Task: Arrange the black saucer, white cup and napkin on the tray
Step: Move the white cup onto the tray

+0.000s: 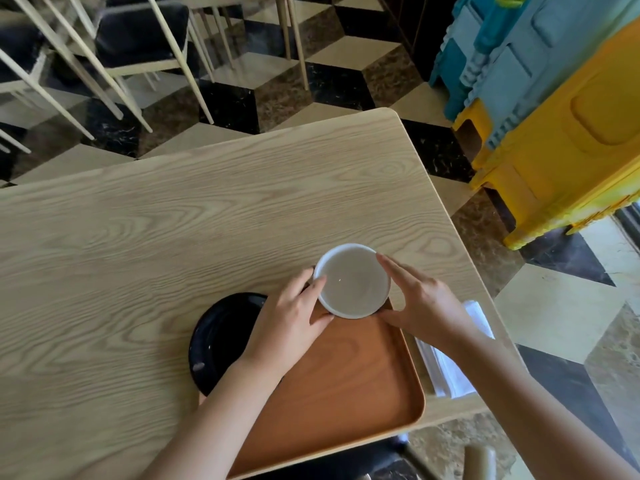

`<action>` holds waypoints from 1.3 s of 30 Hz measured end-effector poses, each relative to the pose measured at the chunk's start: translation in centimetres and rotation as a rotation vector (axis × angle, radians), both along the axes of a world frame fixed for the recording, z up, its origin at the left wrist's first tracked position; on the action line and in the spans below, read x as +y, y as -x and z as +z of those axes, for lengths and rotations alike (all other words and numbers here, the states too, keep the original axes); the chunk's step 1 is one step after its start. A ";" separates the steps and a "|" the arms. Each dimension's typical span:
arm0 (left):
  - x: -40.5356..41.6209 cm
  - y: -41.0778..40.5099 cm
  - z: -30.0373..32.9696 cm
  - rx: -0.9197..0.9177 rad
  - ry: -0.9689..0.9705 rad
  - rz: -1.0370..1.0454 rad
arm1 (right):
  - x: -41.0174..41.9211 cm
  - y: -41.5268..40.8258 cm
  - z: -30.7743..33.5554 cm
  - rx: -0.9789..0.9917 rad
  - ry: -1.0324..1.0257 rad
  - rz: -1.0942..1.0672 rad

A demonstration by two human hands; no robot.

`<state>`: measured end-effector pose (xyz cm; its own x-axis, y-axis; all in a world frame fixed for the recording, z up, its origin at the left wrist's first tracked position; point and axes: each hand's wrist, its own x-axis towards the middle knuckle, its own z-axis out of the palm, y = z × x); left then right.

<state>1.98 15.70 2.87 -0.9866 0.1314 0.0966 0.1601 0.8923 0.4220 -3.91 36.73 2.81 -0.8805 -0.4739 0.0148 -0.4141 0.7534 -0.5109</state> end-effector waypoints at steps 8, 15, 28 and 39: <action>0.4 -1.1 -1.1 -0.048 0.010 0.009 | 0.4 -1.1 -1.2 -0.033 -0.002 0.006; 0.8 -1.0 -1.1 -0.029 -0.013 0.021 | 0.8 -0.7 -1.3 0.023 -0.043 0.040; 1.3 -2.1 -1.2 -0.037 0.053 0.051 | 0.8 -1.6 -1.0 0.000 -0.054 0.028; 9.8 -6.5 -1.1 -0.081 0.106 -0.382 | 7.6 -7.8 -2.0 -0.073 -0.241 -0.450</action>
<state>8.48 25.48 1.74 -0.8687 0.4951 -0.0133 0.4586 0.8142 0.3559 3.92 44.28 0.76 -0.9926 -0.0306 -0.1171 0.0080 0.9487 -0.3162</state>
